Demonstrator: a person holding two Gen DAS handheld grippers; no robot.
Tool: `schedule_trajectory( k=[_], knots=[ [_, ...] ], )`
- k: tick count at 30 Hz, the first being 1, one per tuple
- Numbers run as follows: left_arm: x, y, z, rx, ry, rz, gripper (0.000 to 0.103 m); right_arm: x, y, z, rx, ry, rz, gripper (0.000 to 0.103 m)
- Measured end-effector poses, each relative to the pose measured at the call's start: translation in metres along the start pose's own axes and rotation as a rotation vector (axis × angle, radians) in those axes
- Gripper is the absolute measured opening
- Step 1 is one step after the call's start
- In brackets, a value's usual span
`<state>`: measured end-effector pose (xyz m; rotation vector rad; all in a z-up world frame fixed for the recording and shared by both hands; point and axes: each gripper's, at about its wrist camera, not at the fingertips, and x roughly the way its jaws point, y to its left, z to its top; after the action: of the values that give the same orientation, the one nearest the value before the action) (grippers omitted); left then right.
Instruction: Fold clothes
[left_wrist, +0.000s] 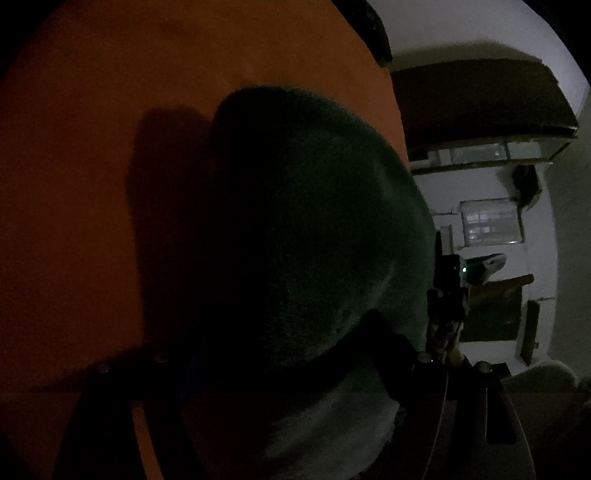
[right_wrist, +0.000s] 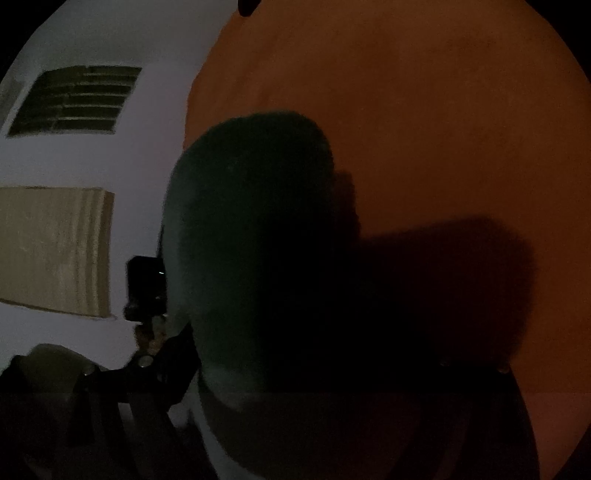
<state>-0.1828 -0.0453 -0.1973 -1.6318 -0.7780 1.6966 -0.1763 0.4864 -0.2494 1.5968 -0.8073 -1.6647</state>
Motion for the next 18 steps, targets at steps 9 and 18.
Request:
schedule_trajectory(
  k=[9,18],
  knots=[
    [0.007,-0.010,-0.006,0.018,-0.008,0.030,0.078,-0.010,-0.010,-0.007,-0.017,0.047,-0.021,0.085],
    [-0.003,-0.010,-0.033,0.025,-0.016,0.045,0.078,-0.021,-0.030,-0.011,0.023,0.110,-0.010,0.089]
  ],
)
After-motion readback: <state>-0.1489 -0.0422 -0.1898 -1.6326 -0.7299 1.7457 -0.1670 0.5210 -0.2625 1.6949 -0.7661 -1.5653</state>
